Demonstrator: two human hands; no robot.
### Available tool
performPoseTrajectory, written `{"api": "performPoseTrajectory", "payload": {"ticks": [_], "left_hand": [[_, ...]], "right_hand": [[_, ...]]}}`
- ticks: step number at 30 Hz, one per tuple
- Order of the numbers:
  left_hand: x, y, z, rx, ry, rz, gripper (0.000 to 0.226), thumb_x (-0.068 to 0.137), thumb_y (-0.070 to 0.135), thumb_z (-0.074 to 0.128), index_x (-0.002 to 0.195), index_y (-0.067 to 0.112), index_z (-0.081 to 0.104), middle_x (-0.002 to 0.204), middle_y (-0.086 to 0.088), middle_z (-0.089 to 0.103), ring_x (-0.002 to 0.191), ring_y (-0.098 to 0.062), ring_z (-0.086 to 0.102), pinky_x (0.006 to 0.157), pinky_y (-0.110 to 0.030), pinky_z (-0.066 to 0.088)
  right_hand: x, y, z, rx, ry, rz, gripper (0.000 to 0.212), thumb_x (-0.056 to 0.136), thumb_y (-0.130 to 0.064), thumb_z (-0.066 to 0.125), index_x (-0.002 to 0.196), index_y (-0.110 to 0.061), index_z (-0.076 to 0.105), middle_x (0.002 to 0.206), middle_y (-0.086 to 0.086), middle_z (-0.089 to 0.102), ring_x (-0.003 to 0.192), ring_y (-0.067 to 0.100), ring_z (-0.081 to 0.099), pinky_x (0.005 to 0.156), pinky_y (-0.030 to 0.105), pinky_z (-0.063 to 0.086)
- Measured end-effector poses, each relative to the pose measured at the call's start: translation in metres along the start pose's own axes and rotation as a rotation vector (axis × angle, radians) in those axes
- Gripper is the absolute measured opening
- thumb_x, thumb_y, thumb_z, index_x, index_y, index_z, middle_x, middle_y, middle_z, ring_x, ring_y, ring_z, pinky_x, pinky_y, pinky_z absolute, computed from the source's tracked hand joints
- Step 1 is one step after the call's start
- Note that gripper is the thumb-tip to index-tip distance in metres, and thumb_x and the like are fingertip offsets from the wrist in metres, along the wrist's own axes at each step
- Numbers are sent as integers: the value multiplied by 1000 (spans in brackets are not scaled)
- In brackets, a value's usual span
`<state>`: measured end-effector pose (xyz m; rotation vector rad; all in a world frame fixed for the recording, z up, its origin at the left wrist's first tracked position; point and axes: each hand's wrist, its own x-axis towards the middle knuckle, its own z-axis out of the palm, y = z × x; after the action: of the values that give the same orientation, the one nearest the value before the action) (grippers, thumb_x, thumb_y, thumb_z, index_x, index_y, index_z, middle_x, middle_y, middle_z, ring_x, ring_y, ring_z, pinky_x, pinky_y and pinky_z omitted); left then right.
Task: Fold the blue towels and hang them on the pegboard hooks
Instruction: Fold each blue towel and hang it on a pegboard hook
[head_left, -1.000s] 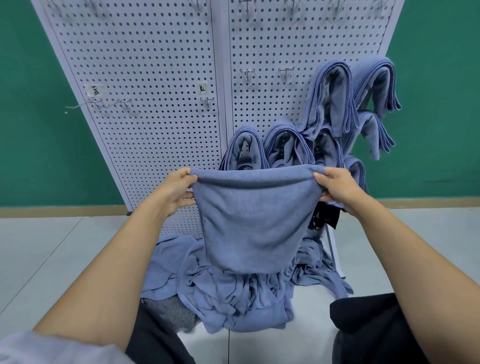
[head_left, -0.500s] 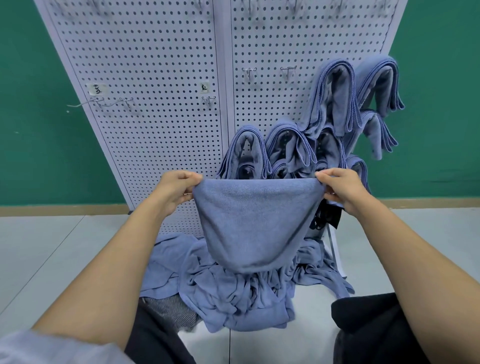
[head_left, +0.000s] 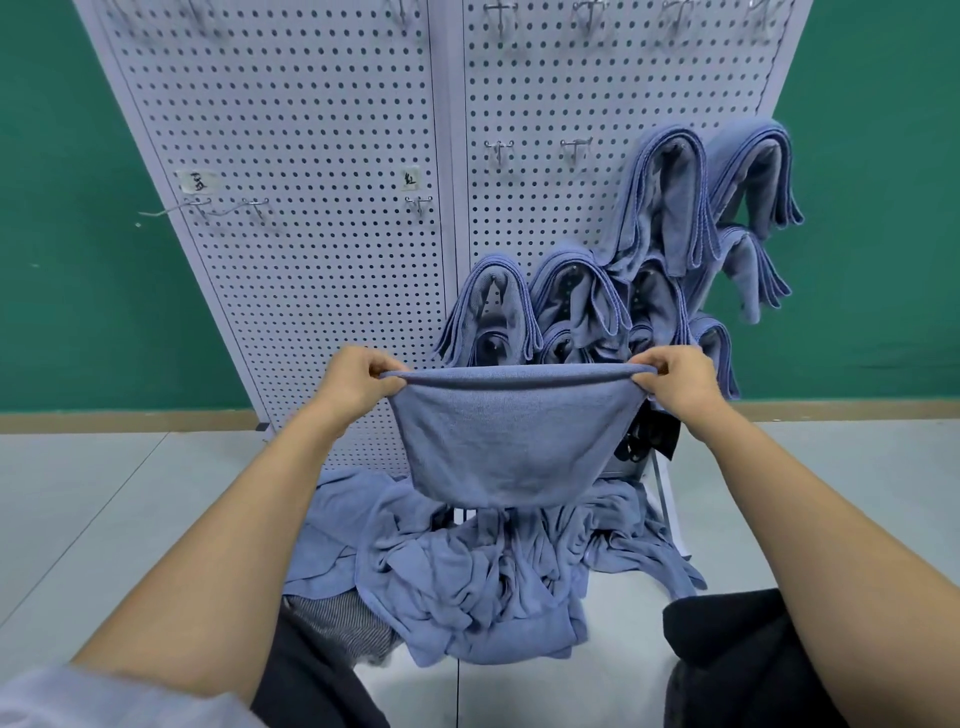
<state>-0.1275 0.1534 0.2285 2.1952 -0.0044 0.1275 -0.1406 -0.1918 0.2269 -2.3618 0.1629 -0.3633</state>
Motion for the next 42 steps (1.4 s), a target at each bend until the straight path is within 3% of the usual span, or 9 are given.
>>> {"api": "performPoseTrajectory", "payload": {"ticks": [6,9,15,18,24,29,34,37,42], "left_hand": [[4,-12,-9,-214,6,-94,16,91,17,64,76,10,64,81,-2,59,78,-15,51,78,-30,44],[1,-10,-15,-483,-53,-187,19,93,21,60,76,13,59,77,0,61,75,-13,56,89,-32,49],[-2,-3,-10,-795,-20,-492,17,89,26,65,82,12,60,52,4,63,48,-7,60,47,-19,50],[-5,9,3,-859,-33,-582,22,93,25,61,76,12,55,40,5,56,58,-11,53,46,-21,49],[-9,43,27,-989,-64,-473,6,91,10,61,85,11,60,60,2,69,69,-12,63,59,-22,55],[-25,72,49,-917,-97,-317,6,88,4,64,82,8,65,66,-3,71,69,-16,67,73,-28,58],[-33,83,66,-746,-66,-196,17,87,13,69,103,8,67,88,-5,70,75,-13,67,66,-20,58],[-35,87,70,-701,-25,-179,12,88,14,67,99,11,68,89,-6,70,81,-15,67,71,-19,57],[-33,88,65,-718,-57,-128,18,87,22,69,97,8,73,85,-5,74,76,-11,70,65,-18,54]], "right_hand": [[0,0,-3,80,62,27,17,88,-16,68,93,0,69,75,8,58,74,20,51,68,27,38],[-1,-3,-5,341,11,83,17,91,-18,64,82,-4,66,66,0,55,52,6,49,49,13,38],[0,-13,-3,801,-117,380,26,85,-22,71,65,-15,56,51,-5,50,43,6,44,48,17,45],[1,-20,2,834,-75,437,32,84,-18,72,61,-15,50,40,-6,47,33,5,39,38,16,38],[-7,-49,12,772,-101,300,12,87,-7,66,77,-10,63,51,-3,48,39,5,40,49,16,39],[-23,-79,29,633,-101,103,16,84,-3,69,73,-14,63,63,3,60,48,5,54,53,15,49],[-32,-92,42,549,-95,-8,12,82,-12,72,77,-16,63,71,4,64,60,12,59,62,23,53],[-34,-94,47,542,-86,-25,7,82,-16,73,82,-15,66,75,7,66,65,14,62,70,28,56],[-42,-97,42,692,-203,-33,18,92,-2,55,95,-11,69,85,7,72,71,9,67,69,18,54]]}}
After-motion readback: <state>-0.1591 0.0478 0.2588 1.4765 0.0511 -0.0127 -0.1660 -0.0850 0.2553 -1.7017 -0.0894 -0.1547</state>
